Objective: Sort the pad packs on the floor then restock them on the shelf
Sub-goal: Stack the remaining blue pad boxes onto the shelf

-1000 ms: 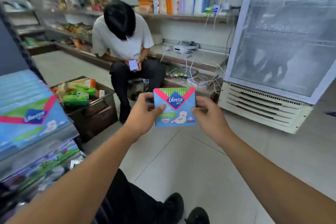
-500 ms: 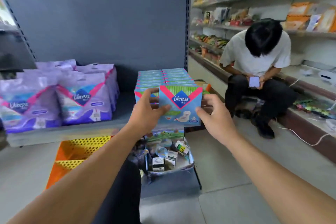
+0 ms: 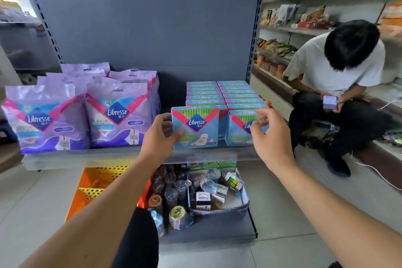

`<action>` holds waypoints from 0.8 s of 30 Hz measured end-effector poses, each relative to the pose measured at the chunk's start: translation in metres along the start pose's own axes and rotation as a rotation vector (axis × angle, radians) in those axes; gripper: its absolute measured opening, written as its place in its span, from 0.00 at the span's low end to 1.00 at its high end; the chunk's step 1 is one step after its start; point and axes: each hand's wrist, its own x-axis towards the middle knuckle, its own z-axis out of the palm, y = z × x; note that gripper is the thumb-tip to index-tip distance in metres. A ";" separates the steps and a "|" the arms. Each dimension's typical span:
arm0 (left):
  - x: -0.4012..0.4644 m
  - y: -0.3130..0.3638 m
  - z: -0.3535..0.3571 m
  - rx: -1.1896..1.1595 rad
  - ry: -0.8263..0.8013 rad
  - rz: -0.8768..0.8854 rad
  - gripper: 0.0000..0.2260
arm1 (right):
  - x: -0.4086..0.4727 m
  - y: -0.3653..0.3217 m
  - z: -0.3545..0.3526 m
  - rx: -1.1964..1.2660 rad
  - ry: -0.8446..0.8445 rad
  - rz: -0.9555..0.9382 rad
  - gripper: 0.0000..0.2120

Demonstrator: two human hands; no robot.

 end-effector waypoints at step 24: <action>0.009 0.006 0.053 0.495 0.023 -0.039 0.20 | 0.029 0.061 0.003 0.085 -0.329 0.307 0.23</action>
